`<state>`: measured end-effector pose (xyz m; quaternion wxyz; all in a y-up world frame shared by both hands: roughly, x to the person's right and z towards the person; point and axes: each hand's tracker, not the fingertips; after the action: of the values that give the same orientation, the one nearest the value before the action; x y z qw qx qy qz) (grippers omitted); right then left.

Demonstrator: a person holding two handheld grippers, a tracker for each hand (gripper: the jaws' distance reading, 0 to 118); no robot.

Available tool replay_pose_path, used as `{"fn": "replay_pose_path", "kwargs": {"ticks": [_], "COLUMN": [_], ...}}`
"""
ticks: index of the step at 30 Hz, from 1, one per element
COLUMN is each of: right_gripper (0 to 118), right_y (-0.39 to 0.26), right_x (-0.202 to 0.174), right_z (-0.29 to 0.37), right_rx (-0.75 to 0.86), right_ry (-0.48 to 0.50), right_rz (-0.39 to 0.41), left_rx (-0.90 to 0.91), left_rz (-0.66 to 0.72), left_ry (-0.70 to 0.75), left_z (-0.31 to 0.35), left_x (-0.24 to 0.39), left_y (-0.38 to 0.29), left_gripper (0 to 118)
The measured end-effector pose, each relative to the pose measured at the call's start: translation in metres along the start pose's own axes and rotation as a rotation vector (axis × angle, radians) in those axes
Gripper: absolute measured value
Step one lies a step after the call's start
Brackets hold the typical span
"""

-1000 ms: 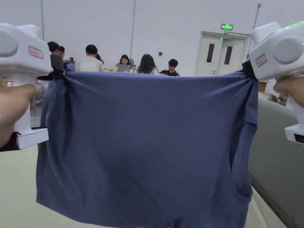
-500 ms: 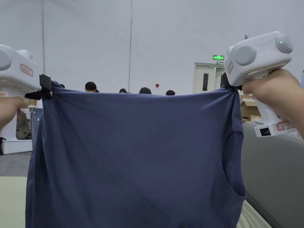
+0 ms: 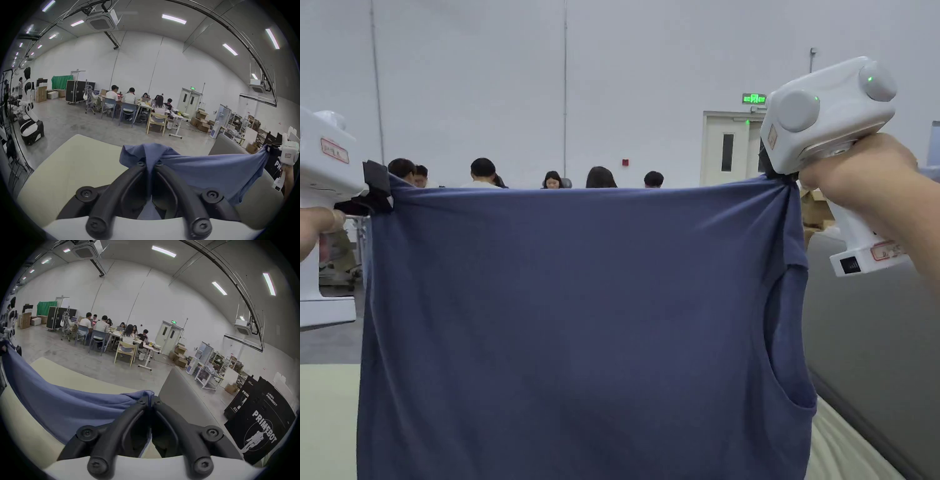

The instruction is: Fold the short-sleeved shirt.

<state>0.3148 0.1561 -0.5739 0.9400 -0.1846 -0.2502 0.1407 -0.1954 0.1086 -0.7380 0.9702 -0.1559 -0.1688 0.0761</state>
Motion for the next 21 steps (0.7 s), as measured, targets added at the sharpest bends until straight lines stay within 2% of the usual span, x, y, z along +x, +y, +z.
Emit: {"fn": "replay_pose_path", "kwargs": {"ticks": [7, 10, 13, 16, 21], "right_gripper": [5, 5, 5, 5, 5], "right_y": [-0.038, -0.075, -0.129, -0.197, -0.319], "right_x": [-0.006, -0.02, -0.037, -0.054, -0.07], "right_z": [-0.024, -0.039, -0.058, -0.07, -0.067], "right_rx": [-0.039, -0.078, -0.158, -0.254, -0.364], "right_ry": [0.044, 0.067, 0.119, 0.193, 0.298], "right_rz": [-0.029, -0.004, -0.017, -0.034, -0.046], "left_rx": [-0.039, -0.093, -0.175, -0.317, -0.477], "left_rz": [-0.021, -0.031, -0.022, 0.066, 0.089], "left_ry": [-0.016, -0.025, -0.025, -0.014, 0.0], "left_z": [-0.019, -0.033, -0.047, -0.063, -0.039], "left_x": [0.001, -0.002, -0.014, -0.037, -0.055], "left_y": [-0.031, -0.069, -0.125, -0.201, -0.321], "left_gripper": [0, 0, 0, 0, 0]}}
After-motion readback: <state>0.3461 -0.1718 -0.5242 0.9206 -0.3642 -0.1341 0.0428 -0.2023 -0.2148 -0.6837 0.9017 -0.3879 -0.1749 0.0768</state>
